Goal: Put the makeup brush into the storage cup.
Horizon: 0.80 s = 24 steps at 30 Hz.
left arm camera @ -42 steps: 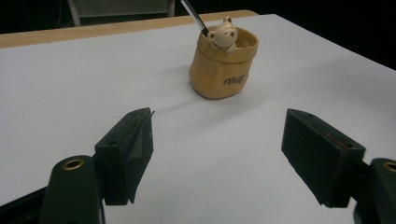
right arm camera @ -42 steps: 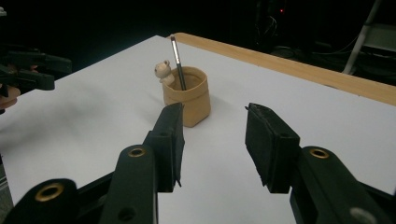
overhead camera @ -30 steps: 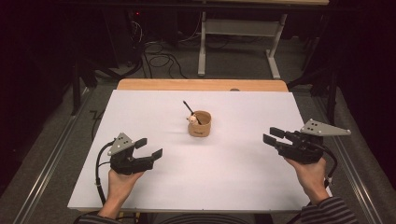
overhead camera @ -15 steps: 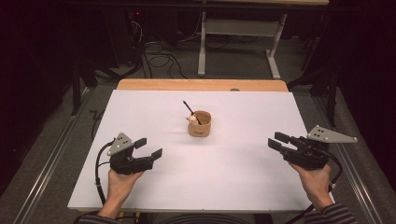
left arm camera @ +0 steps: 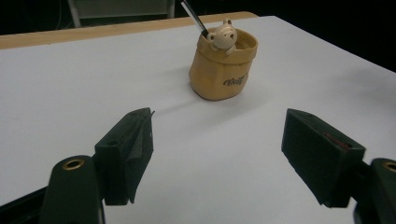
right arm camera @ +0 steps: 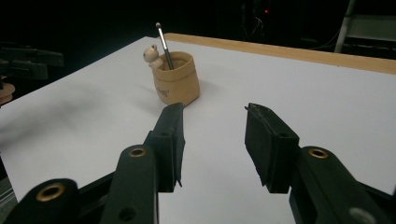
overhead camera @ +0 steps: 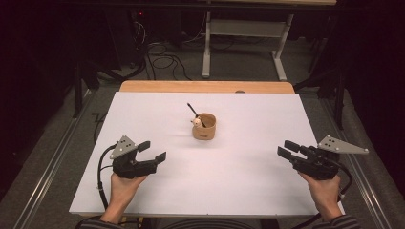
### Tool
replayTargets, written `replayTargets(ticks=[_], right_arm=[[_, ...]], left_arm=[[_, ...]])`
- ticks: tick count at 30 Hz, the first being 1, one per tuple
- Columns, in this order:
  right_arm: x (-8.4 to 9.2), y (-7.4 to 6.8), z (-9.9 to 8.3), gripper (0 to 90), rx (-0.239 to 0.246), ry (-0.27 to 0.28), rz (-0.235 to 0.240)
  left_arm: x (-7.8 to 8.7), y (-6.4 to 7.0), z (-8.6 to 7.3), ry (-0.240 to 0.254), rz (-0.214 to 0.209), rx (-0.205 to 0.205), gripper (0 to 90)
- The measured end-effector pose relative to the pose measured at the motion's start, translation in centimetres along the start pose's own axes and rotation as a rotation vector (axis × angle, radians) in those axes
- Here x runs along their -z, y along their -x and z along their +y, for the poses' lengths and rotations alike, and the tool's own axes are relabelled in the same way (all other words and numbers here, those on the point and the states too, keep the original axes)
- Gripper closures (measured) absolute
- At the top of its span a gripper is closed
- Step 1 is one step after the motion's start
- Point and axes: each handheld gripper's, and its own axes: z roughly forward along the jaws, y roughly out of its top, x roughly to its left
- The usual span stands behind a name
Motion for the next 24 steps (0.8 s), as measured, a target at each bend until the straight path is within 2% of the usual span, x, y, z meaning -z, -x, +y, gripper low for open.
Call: replayTargets(ticks=[24], right_arm=[[-0.3, 0.5, -2.3, 59.3, -0.009, -0.019, -0.042]], left_arm=[[0.0, 0.1, 0.0, 0.002, -0.002, -0.001, 25.4]])
